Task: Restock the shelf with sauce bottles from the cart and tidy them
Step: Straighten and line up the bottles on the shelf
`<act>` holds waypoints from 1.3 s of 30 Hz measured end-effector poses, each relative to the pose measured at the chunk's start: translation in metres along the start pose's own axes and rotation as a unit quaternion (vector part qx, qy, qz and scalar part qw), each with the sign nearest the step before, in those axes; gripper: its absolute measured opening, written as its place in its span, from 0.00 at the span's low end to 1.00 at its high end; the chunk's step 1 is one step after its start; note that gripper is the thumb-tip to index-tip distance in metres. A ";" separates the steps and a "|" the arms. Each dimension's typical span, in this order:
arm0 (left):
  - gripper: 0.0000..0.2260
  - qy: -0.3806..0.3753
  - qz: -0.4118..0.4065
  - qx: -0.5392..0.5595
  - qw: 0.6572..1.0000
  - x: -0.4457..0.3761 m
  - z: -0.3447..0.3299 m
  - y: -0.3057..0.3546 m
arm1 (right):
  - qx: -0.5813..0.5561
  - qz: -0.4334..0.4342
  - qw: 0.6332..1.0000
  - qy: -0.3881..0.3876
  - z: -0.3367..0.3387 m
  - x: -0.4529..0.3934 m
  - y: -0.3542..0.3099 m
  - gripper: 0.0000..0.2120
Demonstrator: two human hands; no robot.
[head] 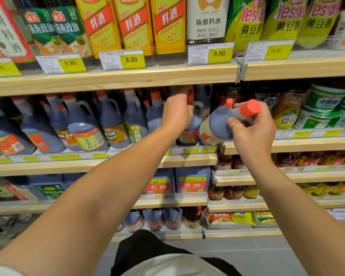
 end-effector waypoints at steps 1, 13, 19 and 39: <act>0.08 0.014 -0.010 0.003 1.000 0.004 0.000 -0.003 | 0.001 -0.001 1.000 -0.001 0.000 0.002 0.000 0.14; 0.09 0.058 -0.058 0.025 0.996 0.009 0.007 -0.015 | 0.027 -0.018 0.999 0.031 -0.027 -0.019 0.004 0.14; 0.09 0.060 -0.057 0.039 0.996 0.007 0.005 -0.015 | 0.050 -0.008 0.999 0.014 -0.039 -0.036 0.001 0.14; 0.08 -0.014 0.081 0.007 0.997 -0.010 0.008 -0.015 | 0.010 -0.094 0.995 -0.040 -0.070 -0.065 0.035 0.11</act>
Point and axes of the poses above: each hand's wrist, its own x-axis away from the middle knuckle, its own z-axis out of the back of the hand, y = z × x, the point moved 2 cm from there along -x, towards the middle knuckle
